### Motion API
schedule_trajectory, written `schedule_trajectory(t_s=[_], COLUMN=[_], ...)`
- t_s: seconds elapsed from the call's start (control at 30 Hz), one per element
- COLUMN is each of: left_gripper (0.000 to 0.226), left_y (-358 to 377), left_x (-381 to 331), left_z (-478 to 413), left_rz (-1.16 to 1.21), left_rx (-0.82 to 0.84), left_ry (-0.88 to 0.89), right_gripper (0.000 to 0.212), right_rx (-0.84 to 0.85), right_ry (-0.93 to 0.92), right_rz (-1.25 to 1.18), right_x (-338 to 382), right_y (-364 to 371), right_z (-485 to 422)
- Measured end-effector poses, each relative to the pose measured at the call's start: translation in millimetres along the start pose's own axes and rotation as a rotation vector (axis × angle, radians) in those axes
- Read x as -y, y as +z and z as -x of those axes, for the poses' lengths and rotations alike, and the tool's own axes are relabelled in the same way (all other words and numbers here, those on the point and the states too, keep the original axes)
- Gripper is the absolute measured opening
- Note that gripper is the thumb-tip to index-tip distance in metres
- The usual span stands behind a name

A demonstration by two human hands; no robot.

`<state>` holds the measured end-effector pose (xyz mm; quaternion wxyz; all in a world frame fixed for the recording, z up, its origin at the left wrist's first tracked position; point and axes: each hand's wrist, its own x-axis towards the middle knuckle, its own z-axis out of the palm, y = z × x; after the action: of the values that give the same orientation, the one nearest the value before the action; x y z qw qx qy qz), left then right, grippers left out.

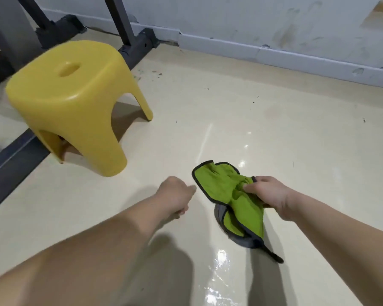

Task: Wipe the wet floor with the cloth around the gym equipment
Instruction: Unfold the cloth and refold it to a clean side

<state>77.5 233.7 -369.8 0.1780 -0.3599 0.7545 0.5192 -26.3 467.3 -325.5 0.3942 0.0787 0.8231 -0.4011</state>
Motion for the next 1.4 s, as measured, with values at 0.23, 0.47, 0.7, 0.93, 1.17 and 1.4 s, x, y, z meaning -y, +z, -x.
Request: schedule_trajectory(t_s=[0.23, 0.47, 0.7, 0.93, 1.17, 1.4], left_gripper=[0.058, 0.032, 0.013, 0.055, 0.046, 0.023], left_y=[65.7, 45.3, -29.7, -64.6, -63.7, -90.0], left_x=[9.4, -45.7, -134.1, -44.7, -50.6, -88.7], left_z=[10.3, 10.5, 34.3, 41.9, 18.9, 26.0], left_rz=[0.557, 0.958, 0.376, -0.291, 0.165, 0.145], left_rx=[0.395, 0.267, -0.16, -0.104, -0.391, -0.45], left_ry=[-0.236, -0.111, 0.743, 0.942, 0.513, 0.582], right_gripper=[0.019, 0.024, 0.041, 0.028, 0.038, 0.013], right_rx=[0.268, 0.208, 0.058, 0.033, -0.2, -0.34], right_ry=[-0.014, -0.164, -0.523, -0.212, -0.365, -0.527], right_rz=[-0.337, -0.341, -0.462, -0.423, -0.403, -0.408], right_x=[6.5, 31.0, 76.8, 25.6, 28.0, 73.4], right_y=[5.9, -0.2, -34.9, -60.2, -53.9, -57.5], right_z=[2.1, -2.7, 4.9, -0.4, -3.8, 9.2])
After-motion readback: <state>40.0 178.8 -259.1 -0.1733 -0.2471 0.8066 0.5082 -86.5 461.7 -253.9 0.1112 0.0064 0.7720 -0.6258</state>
